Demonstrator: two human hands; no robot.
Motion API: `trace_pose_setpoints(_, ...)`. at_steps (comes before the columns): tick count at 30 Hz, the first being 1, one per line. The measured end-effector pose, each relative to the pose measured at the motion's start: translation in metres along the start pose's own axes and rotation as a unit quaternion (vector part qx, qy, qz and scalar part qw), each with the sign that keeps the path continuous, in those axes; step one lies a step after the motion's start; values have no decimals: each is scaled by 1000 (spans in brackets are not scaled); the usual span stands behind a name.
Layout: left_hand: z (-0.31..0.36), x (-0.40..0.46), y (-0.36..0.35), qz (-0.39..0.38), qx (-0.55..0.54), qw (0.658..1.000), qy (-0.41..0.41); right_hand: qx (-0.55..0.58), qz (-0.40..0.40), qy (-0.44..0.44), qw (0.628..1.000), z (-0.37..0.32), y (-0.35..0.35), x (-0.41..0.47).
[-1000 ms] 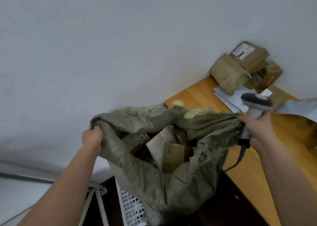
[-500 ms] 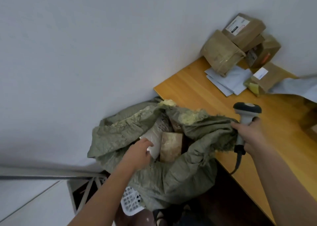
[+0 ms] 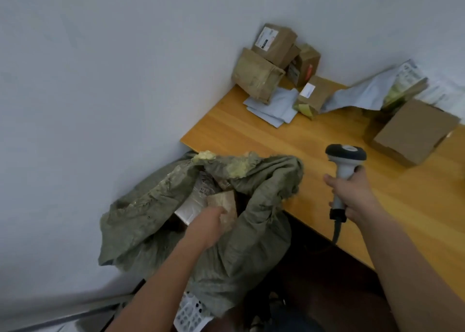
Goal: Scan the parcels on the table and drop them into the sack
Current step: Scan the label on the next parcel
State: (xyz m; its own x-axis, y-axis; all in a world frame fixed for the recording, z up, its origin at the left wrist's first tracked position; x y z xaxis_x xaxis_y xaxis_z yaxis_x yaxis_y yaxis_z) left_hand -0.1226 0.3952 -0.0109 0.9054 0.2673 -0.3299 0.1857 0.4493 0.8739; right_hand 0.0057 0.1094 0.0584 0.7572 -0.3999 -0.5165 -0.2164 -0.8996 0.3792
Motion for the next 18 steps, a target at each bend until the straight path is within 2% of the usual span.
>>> trace_pose_setpoints(3,47,13,5,44,-33,995,-83,54,15,-9,998,10,40,-8)
trace_pose_setpoints(7,127,24,-1,38,-45,981,-187,106,75,-10,991,24,110,-4)
trace_pose_setpoints(13,254,14,-26,23,-18,961,-275,189,194,-18,962,48,224,22)
trace_pose_setpoints(18,366,9,-63,31,5,947,-319,248,236,-23,940,67,312,64)
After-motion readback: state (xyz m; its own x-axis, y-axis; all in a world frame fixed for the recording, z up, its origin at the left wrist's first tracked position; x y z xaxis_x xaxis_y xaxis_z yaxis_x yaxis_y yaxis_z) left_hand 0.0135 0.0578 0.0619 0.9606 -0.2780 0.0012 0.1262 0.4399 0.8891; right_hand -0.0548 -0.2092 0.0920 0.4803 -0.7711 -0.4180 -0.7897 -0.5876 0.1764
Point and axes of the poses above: each hand's wrist, its own x-axis towards the middle knuckle, its own y-axis out of the back of the hand, z = x × y, the point moved 2 cm from there along x, towards the middle knuckle, and after that the axes turned 13 degrees about z, right-handed, at the moved point
